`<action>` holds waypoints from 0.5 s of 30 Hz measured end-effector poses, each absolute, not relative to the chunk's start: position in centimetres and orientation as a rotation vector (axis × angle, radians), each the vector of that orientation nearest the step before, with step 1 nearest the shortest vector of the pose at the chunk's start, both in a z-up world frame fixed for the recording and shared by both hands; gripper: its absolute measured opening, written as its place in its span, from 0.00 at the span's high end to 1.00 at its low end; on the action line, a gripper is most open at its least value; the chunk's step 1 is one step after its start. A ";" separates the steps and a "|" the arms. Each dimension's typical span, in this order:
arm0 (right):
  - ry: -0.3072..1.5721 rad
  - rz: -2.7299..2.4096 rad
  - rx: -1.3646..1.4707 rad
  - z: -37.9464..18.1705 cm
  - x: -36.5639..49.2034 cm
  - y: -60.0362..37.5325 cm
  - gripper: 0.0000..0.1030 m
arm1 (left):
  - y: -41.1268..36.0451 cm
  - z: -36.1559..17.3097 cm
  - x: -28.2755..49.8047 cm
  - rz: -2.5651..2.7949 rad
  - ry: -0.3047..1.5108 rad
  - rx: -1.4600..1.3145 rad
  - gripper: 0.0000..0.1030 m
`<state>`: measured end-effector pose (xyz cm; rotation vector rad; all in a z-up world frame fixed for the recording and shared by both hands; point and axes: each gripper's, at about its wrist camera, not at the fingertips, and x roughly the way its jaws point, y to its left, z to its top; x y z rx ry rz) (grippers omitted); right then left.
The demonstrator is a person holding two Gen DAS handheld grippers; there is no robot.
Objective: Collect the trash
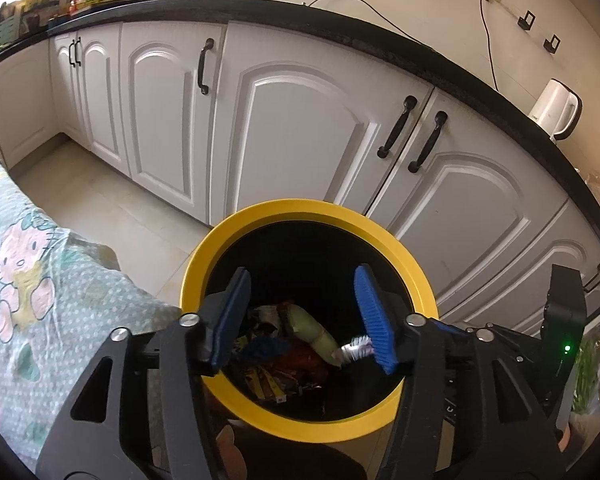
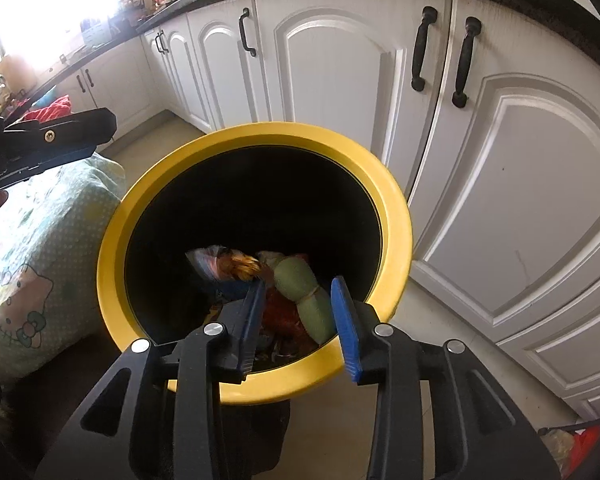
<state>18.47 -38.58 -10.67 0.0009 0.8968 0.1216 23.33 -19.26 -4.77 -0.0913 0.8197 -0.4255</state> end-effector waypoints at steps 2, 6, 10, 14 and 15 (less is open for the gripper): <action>0.891 0.118 0.000 -10.5 18.3 -38.6 0.58 | -18.9 -4.6 23.2 -0.417 0.818 -0.095 0.48; 0.882 0.118 -0.003 -10.0 17.8 -38.5 0.52 | -18.1 -4.2 23.0 -0.405 0.815 -0.093 0.37; 0.861 0.119 0.014 -9.0 17.1 -38.5 0.40 | -17.1 -3.6 22.3 -0.397 0.806 -0.090 0.24; 0.818 0.114 0.040 -7.5 15.8 -38.5 0.25 | -16.1 -2.9 21.4 -0.386 0.788 -0.083 0.14; 0.808 0.113 0.048 -7.1 15.4 -38.4 0.24 | -15.7 -2.7 21.1 -0.383 0.783 -0.082 0.11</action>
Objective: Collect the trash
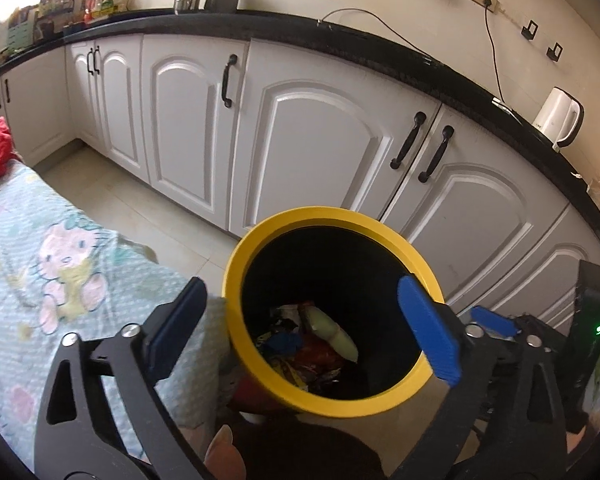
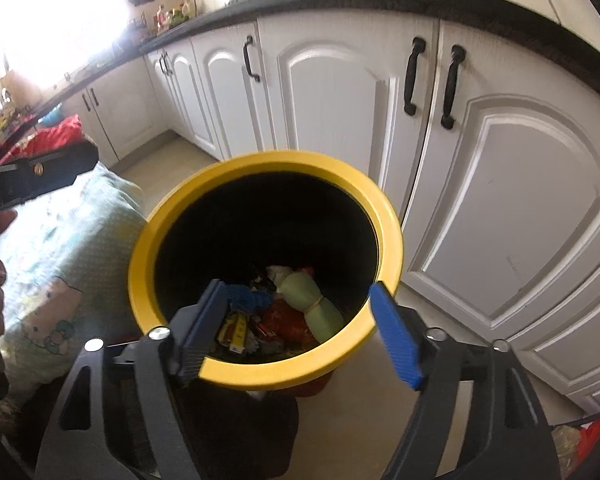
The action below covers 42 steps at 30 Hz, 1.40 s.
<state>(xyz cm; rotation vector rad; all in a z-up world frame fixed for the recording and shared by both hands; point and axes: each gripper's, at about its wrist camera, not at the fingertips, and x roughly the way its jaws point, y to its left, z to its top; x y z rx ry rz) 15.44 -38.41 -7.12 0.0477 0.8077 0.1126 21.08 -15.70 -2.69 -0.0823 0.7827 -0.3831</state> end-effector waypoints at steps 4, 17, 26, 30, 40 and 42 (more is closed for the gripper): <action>0.771 0.109 0.074 -5.7 14.0 -38.0 0.12 | -14.3 -1.8 19.6 -0.368 0.750 -0.090 0.11; 0.655 0.102 0.039 -3.1 9.8 -34.6 0.06 | -9.1 0.5 14.2 -0.272 0.659 -0.101 0.11; 0.517 0.102 0.010 -2.2 6.3 -31.8 0.06 | -6.7 1.4 10.6 -0.212 0.576 -0.102 0.11; 0.443 0.086 0.010 -1.9 5.1 -31.1 0.06 | -6.0 1.6 8.8 -0.188 0.527 -0.083 0.11; 0.327 0.060 0.032 -1.7 2.1 -29.9 0.06 | -4.8 1.3 5.2 -0.147 0.414 -0.019 0.11; 0.314 0.050 0.023 -1.7 1.4 -29.4 0.06 | -4.7 1.0 4.5 -0.144 0.399 -0.011 0.11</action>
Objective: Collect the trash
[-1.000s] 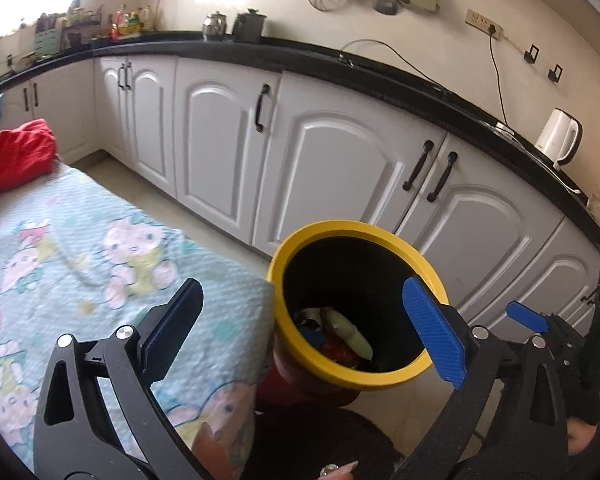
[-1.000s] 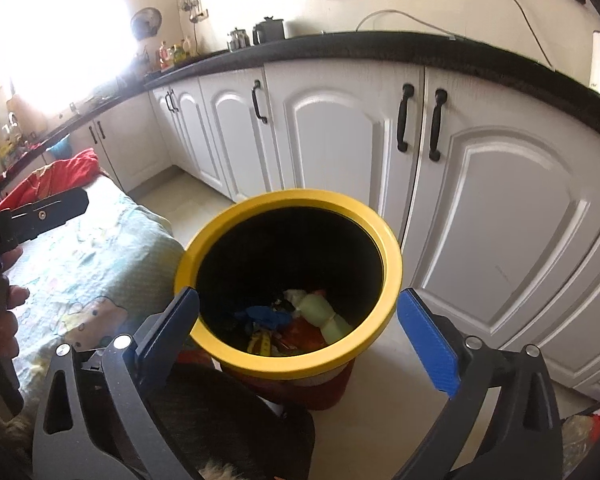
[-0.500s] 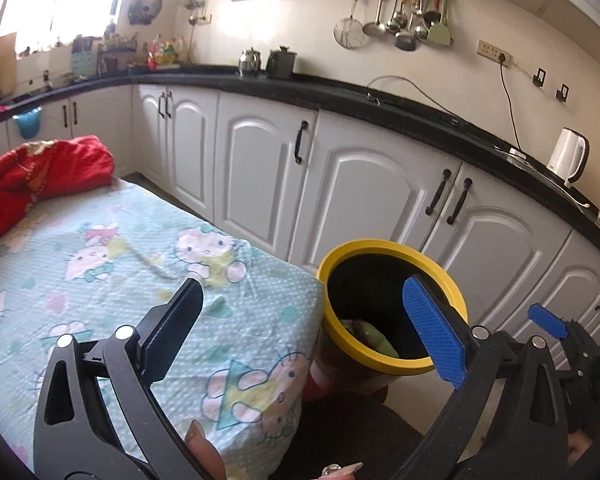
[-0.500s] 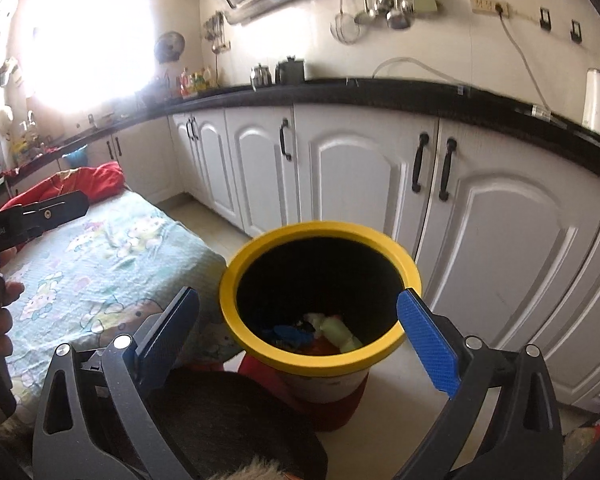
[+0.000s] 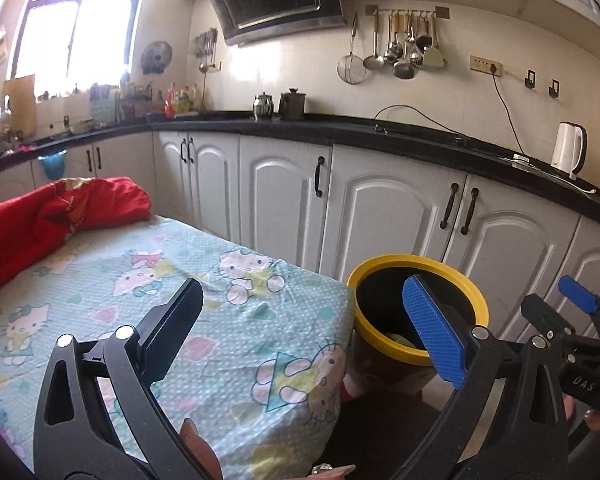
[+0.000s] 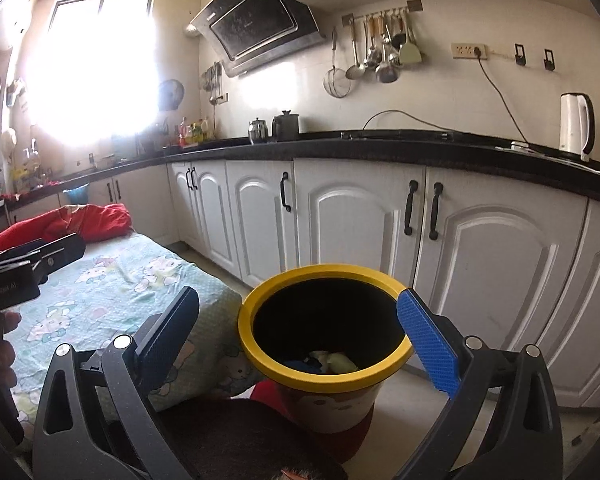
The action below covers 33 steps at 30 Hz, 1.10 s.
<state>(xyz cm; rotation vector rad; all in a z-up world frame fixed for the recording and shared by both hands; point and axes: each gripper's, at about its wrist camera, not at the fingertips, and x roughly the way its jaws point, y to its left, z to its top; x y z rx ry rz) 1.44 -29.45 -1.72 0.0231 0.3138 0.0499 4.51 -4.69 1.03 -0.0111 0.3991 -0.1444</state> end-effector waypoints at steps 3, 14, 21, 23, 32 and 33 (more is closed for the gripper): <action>0.292 0.068 -0.002 -1.9 0.9 -28.6 0.06 | -4.4 0.5 3.6 -0.147 0.399 -0.017 0.11; 0.231 0.105 -0.056 -2.3 -0.2 -27.0 0.06 | -3.9 0.4 2.4 -0.141 0.369 -0.026 0.11; 0.231 0.101 -0.058 -2.2 -0.2 -26.9 0.06 | -4.0 0.4 2.2 -0.144 0.363 -0.029 0.11; 0.231 0.099 -0.060 -2.3 -0.2 -26.9 0.06 | -4.0 0.4 2.2 -0.144 0.362 -0.030 0.11; 0.221 0.084 -0.056 -2.1 -0.1 -27.1 0.06 | -4.1 0.3 2.2 -0.145 0.364 -0.031 0.11; 0.220 0.082 -0.054 -2.1 -0.1 -27.1 0.06 | -4.1 0.3 2.2 -0.146 0.364 -0.030 0.11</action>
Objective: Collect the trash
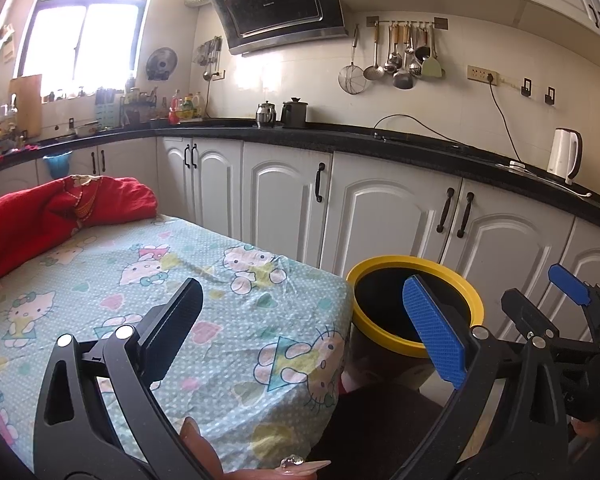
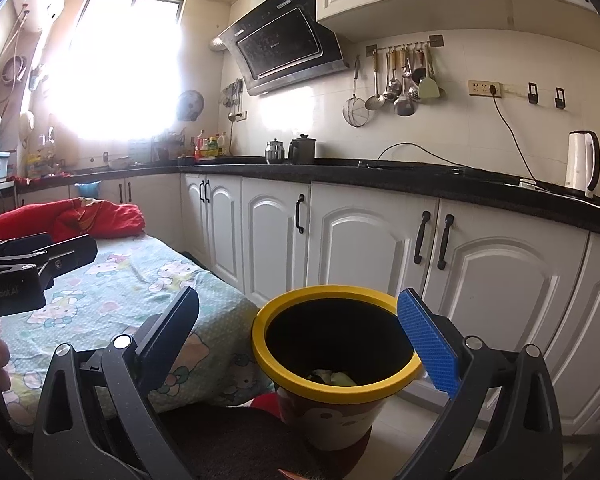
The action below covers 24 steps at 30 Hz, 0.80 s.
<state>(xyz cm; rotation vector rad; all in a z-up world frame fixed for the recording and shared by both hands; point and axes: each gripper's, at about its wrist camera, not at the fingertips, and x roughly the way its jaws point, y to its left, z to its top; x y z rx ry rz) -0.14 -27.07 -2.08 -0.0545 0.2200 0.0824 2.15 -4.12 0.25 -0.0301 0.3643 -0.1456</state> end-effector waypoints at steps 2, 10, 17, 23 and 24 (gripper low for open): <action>0.219 0.082 -0.053 -2.0 -0.1 -27.0 0.06 | -4.1 0.3 2.2 -0.145 0.366 -0.029 0.11; 0.217 0.083 -0.052 -2.0 -0.1 -27.1 0.06 | -4.2 0.2 2.1 -0.147 0.364 -0.027 0.11; 0.209 0.082 -0.054 -1.7 -0.2 -27.1 0.06 | -4.2 0.1 2.2 -0.145 0.365 -0.028 0.11; 0.204 0.081 -0.054 -1.6 -0.2 -27.1 0.06 | -4.2 0.1 2.2 -0.145 0.364 -0.028 0.11; 0.205 0.082 -0.055 -1.6 -0.2 -27.2 0.06 | -4.2 0.1 2.2 -0.146 0.364 -0.027 0.11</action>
